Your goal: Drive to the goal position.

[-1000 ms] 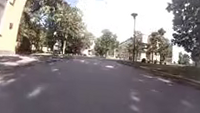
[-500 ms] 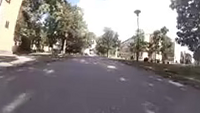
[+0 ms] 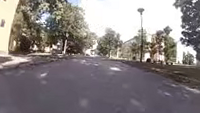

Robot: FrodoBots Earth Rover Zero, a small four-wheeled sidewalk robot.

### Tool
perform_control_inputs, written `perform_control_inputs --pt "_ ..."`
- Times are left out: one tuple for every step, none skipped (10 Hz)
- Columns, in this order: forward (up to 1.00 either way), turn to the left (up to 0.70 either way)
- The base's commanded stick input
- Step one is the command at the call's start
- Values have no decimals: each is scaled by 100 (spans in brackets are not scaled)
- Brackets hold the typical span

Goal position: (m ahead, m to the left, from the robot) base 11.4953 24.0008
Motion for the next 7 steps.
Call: perform_control_inputs --pt "100 0" --pt "100 0" --pt "100 0" --pt "100 0" --pt "100 0" --pt "100 0" --pt "100 0"
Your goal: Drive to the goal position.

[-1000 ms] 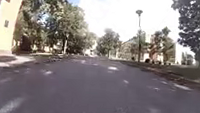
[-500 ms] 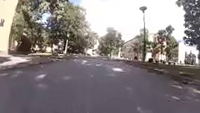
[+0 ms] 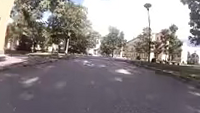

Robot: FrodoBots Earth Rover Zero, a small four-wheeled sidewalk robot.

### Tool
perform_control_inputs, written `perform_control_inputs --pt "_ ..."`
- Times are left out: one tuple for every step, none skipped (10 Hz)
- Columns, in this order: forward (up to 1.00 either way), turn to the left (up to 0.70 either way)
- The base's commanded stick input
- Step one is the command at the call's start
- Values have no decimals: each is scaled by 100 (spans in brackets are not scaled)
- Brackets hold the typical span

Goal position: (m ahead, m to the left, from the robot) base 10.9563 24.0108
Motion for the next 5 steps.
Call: perform_control_inputs --pt "100 0" --pt "100 0" --pt "100 0" --pt "100 0" --pt "100 0"
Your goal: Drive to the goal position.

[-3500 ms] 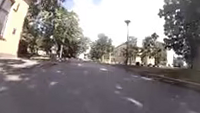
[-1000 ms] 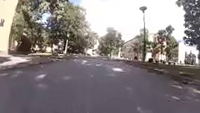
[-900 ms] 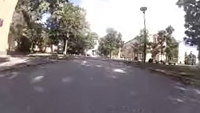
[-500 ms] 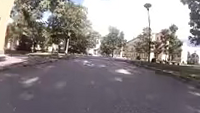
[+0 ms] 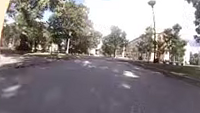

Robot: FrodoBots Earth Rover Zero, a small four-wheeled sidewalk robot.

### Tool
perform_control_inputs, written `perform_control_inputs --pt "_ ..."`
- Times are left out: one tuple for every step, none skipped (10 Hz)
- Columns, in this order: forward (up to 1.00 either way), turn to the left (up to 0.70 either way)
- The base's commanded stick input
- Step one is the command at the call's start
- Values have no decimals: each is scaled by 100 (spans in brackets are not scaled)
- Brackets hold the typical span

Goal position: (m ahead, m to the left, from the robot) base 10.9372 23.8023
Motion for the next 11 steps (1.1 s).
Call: perform_control_inputs --pt "100 0" --pt "100 0" --pt "100 0" --pt "100 0" --pt "100 0" --pt "100 0" --pt "100 0" --pt "100 0" --pt "100 0" --pt "100 0" --pt "100 0"
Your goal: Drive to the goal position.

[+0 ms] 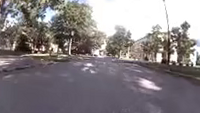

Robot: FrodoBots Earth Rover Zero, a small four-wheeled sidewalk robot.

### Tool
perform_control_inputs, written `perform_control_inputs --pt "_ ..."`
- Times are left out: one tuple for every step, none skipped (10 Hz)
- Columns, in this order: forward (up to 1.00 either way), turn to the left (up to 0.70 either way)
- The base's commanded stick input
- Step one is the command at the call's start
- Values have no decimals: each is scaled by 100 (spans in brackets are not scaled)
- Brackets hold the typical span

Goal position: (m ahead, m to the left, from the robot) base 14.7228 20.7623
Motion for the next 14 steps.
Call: perform_control_inputs --pt "100 0" --pt "100 0" --pt "100 0" --pt "100 0" --pt "100 0" --pt "100 0" --pt "100 0" --pt "100 0" --pt "100 0" --pt "100 -29" --pt "100 -40" --pt "100 -40" --pt "100 -14" --pt "100 0"
